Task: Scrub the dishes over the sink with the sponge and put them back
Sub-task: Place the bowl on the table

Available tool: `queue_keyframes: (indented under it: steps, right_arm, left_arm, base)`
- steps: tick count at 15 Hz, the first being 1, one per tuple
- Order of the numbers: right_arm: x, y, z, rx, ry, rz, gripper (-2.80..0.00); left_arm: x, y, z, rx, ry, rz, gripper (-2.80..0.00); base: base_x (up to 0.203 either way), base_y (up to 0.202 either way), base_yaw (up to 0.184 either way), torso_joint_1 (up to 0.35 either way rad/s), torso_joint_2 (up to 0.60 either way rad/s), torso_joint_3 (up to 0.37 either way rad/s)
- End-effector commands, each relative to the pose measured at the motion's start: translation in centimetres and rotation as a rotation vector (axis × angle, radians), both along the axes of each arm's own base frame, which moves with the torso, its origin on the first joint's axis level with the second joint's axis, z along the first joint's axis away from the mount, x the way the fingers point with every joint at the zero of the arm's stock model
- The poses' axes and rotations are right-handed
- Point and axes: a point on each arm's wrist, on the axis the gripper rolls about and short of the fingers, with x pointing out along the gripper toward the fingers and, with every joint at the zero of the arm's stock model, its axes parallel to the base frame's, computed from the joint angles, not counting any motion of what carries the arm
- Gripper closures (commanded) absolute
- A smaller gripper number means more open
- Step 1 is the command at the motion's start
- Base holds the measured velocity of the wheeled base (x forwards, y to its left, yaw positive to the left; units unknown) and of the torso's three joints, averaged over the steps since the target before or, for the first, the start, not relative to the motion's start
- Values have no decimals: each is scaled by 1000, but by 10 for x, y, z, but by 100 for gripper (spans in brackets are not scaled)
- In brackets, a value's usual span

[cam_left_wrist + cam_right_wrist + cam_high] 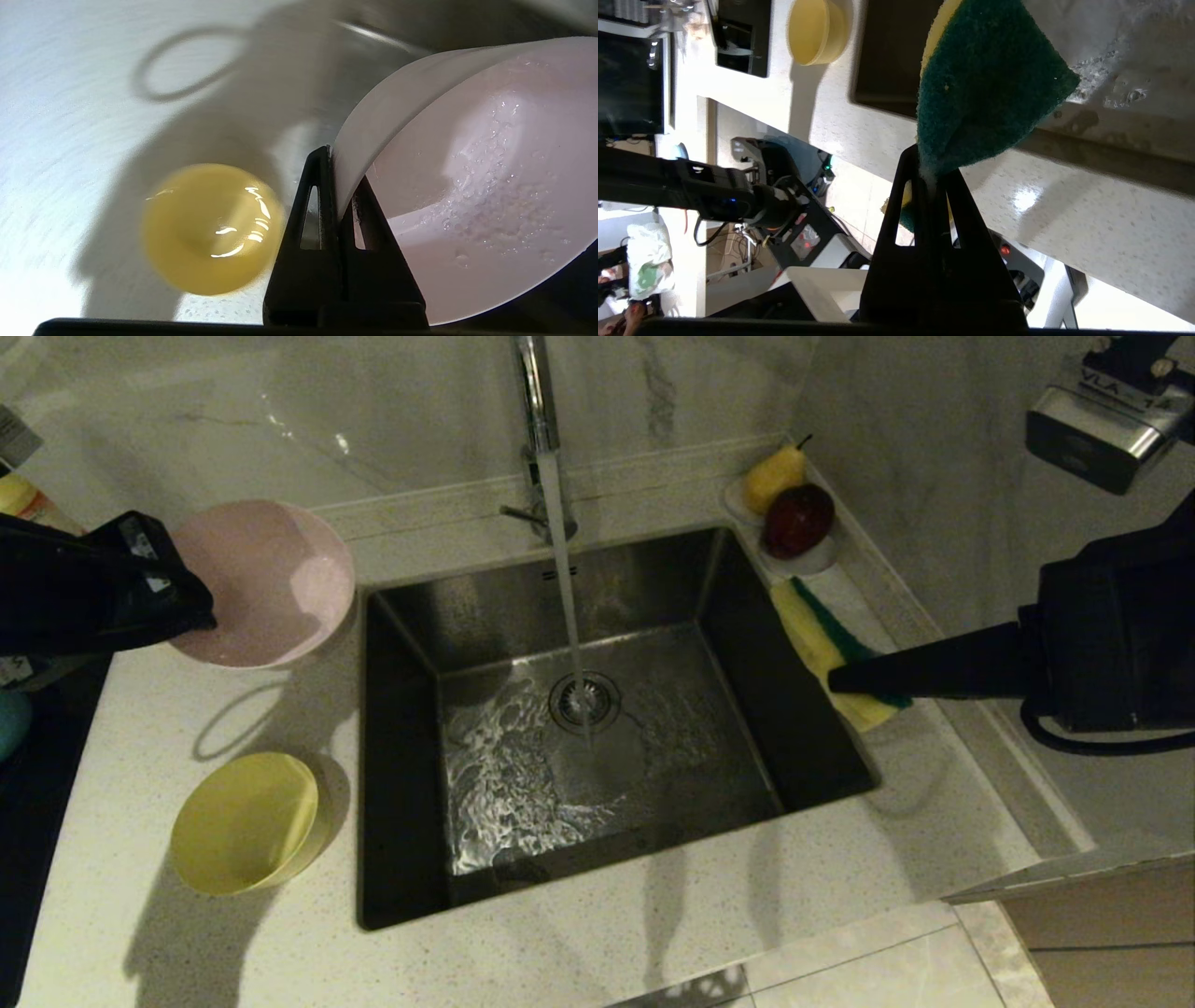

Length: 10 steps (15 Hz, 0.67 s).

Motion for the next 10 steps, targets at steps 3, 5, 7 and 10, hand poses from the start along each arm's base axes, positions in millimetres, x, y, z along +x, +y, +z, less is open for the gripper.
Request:
queue_keyframes:
  steps: [3,5,7,10]
  right_arm:
    - [6,2,-16,-38,36,-4,0]
    - [8,4,-19,-57,32,6,0]
    - [11,6,-19,-58,33,6,0]
    - [8,4,-15,-48,22,10,0]
  left_arm:
    - [39,54,-20,-95,87,305,0]
    - [39,77,-23,-176,83,372,0]
    - [36,99,-24,-267,71,399,0]
    - [42,127,-39,-319,109,500,0]
  base:
    - [0,0,0,0,0,0]
    - [0,0,0,0,0,0]
    - [0,0,0,0,0,0]
    - [0,0,0,0,0,0]
